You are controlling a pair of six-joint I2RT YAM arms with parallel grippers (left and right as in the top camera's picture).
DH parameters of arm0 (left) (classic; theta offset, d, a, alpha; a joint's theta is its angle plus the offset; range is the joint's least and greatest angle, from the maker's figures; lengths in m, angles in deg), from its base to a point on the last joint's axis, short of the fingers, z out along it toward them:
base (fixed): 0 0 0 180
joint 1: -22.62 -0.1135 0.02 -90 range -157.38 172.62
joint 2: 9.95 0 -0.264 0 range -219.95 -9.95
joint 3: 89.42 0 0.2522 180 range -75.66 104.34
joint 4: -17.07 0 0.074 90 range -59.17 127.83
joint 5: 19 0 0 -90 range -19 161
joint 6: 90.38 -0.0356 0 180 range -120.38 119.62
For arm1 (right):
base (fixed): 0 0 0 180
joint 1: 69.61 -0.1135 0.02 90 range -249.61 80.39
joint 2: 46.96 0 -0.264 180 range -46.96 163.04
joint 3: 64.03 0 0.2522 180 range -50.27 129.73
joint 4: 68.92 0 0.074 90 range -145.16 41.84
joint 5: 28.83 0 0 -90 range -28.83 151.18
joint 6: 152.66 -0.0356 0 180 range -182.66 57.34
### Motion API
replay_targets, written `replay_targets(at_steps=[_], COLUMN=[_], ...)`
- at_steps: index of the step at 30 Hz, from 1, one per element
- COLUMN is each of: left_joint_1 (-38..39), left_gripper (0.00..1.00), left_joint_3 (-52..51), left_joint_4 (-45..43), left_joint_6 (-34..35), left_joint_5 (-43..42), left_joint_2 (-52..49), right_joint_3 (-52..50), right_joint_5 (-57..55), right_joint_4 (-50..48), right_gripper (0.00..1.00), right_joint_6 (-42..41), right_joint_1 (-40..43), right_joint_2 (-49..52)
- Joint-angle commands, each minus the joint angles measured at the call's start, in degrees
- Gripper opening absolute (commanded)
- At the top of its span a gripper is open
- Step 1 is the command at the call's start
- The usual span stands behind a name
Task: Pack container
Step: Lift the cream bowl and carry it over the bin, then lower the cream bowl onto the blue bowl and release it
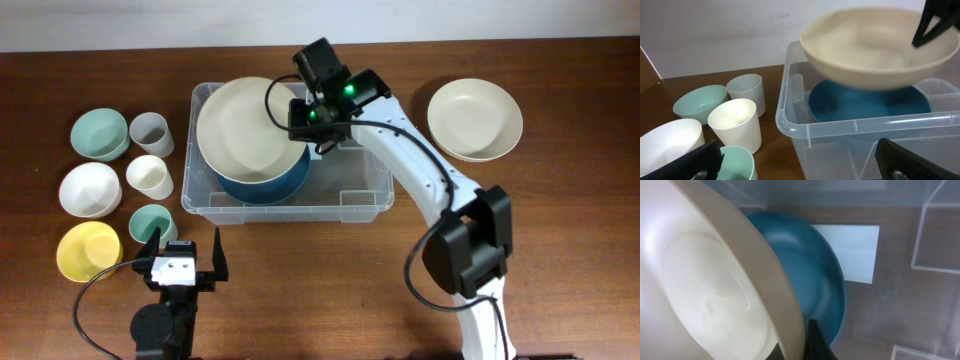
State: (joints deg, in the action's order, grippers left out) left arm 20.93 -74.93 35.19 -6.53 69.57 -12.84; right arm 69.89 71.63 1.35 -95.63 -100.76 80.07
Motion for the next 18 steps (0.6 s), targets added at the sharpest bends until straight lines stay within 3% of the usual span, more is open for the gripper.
replay_targets(at_steps=[1, 18], left_joint_1=[-0.35, -0.35], left_gripper=[1.00, 1.00], left_joint_3=[-0.22, -0.22], left_joint_4=[0.24, 0.26], left_joint_6=[0.52, 0.55], left_joint_5=[0.39, 0.37], left_joint_2=[0.00, 0.00], right_joint_3=[0.70, -1.40], right_joint_5=[-0.15, 2.01], right_joint_4=[-0.42, -0.87], right_gripper=[0.04, 0.04], right_joint_6=[-1.05, -1.66], right_joint_1=[0.44, 1.55], right_joint_2=[2.21, 4.61])
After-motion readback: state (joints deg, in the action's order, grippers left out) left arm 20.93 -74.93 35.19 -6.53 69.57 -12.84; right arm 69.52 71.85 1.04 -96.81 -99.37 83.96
